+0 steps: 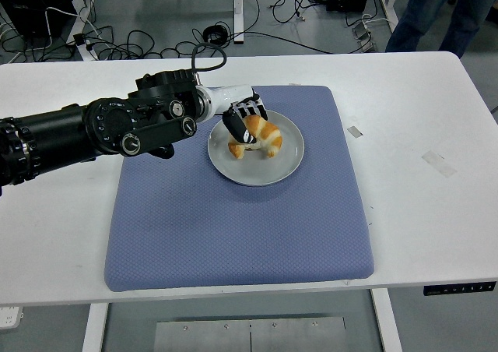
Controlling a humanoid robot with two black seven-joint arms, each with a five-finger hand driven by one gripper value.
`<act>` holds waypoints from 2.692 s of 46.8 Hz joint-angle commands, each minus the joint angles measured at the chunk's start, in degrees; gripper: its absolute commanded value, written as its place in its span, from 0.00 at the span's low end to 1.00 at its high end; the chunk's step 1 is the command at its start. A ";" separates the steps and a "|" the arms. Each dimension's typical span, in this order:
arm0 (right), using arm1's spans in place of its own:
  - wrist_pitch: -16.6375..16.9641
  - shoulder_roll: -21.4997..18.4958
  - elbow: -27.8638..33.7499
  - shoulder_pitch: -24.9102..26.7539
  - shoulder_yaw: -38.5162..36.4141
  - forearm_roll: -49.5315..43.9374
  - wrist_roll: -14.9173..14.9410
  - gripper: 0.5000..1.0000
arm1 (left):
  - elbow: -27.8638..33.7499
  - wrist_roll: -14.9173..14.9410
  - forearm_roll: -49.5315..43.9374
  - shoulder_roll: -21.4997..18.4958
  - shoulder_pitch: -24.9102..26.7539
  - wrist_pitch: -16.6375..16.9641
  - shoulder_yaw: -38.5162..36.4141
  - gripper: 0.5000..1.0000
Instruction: Place the bread on the plate
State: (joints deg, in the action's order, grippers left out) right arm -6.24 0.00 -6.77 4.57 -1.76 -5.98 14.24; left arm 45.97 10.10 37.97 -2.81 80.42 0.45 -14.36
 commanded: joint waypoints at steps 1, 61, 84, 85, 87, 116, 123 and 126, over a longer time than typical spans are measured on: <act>0.00 0.00 0.00 0.00 0.00 0.00 0.00 1.00 | 0.00 0.01 0.00 0.09 0.00 -0.01 -0.06 0.45; 0.00 0.00 0.00 0.00 0.00 0.00 0.00 1.00 | -1.41 0.18 0.18 -4.04 2.99 5.71 9.43 0.98; 0.00 0.00 0.00 0.00 0.00 0.00 0.00 1.00 | -6.15 -0.61 -9.03 -8.87 -5.71 4.83 25.16 0.98; 0.00 0.00 0.00 0.00 0.00 0.00 0.00 1.00 | -6.24 -0.61 -10.96 -9.23 -5.80 4.91 25.52 0.98; 0.00 0.00 0.00 0.00 0.00 0.00 0.00 1.00 | -6.94 -0.61 -15.44 -9.84 -6.24 4.83 25.69 0.98; 0.00 0.00 0.00 0.00 0.00 0.00 0.00 1.00 | -21.18 -9.66 -29.27 -7.04 -14.94 -0.79 39.67 0.98; 0.00 0.00 0.00 0.00 0.00 0.00 0.00 1.00 | -24.08 -10.71 -30.67 -6.24 -14.68 -3.08 41.16 0.98; 0.00 0.00 0.00 0.00 0.00 0.00 0.00 1.00 | -24.52 -10.72 -31.99 -6.24 -14.68 -3.78 41.43 0.98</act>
State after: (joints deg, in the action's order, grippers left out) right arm -6.24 0.00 -6.77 4.57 -1.76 -5.97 14.24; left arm 21.82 -0.57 7.01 -9.06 65.73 -2.76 26.88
